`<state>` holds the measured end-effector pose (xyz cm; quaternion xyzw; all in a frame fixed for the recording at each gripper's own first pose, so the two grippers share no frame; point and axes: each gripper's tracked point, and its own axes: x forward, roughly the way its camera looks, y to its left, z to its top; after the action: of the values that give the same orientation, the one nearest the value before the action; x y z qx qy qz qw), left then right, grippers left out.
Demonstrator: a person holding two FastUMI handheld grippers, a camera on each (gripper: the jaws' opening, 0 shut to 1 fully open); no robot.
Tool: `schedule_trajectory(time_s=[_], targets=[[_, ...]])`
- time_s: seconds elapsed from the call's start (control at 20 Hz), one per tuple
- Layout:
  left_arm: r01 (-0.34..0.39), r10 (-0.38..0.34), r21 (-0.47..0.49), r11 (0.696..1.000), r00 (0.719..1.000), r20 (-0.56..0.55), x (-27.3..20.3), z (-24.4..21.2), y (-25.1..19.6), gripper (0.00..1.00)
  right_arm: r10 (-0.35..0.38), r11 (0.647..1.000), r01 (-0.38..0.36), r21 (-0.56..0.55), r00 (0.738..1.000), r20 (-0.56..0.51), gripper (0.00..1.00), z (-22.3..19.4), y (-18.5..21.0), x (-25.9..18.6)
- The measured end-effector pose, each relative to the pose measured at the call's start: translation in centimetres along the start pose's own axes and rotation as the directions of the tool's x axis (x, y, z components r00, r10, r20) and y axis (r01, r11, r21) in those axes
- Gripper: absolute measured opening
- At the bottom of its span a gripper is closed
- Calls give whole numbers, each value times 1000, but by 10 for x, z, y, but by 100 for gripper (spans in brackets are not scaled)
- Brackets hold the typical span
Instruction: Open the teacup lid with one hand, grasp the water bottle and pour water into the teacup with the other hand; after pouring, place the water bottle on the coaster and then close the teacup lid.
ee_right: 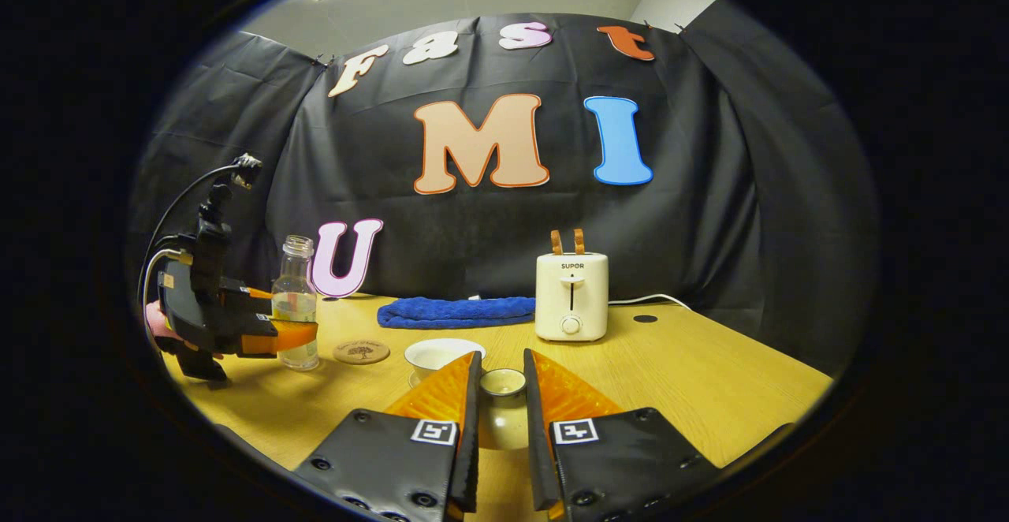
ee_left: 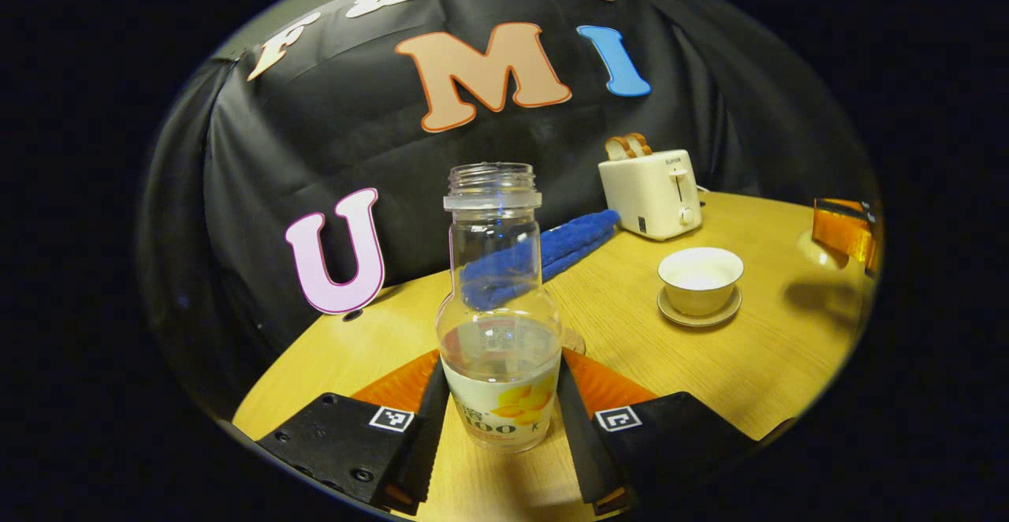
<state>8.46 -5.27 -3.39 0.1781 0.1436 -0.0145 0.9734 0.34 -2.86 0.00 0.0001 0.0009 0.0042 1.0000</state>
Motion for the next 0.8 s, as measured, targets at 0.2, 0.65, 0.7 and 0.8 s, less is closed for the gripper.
schedule_trajectory(time_s=[0.2, 0.65, 0.7, 0.8], targets=[[-56, 59, 246, 968, 998, -5, 6, 18, 7, 68, -37, 999, 37, -1, 999, 1, 30, 1, -20, -3], [-58, 72, 680, 731, 997, 7, 18, 42, -8, 67, -100, 995, 100, -3, 995, 3, 30, 1, -39, -8], [-48, 68, 698, 714, 998, -1, 21, 41, -10, 67, -100, 995, 100, -3, 995, 2, 30, 1, -40, -8], [-31, 65, 733, 680, 998, -18, 27, 40, -13, 67, -100, 995, 100, -3, 995, 2, 30, 1, -41, -7]])
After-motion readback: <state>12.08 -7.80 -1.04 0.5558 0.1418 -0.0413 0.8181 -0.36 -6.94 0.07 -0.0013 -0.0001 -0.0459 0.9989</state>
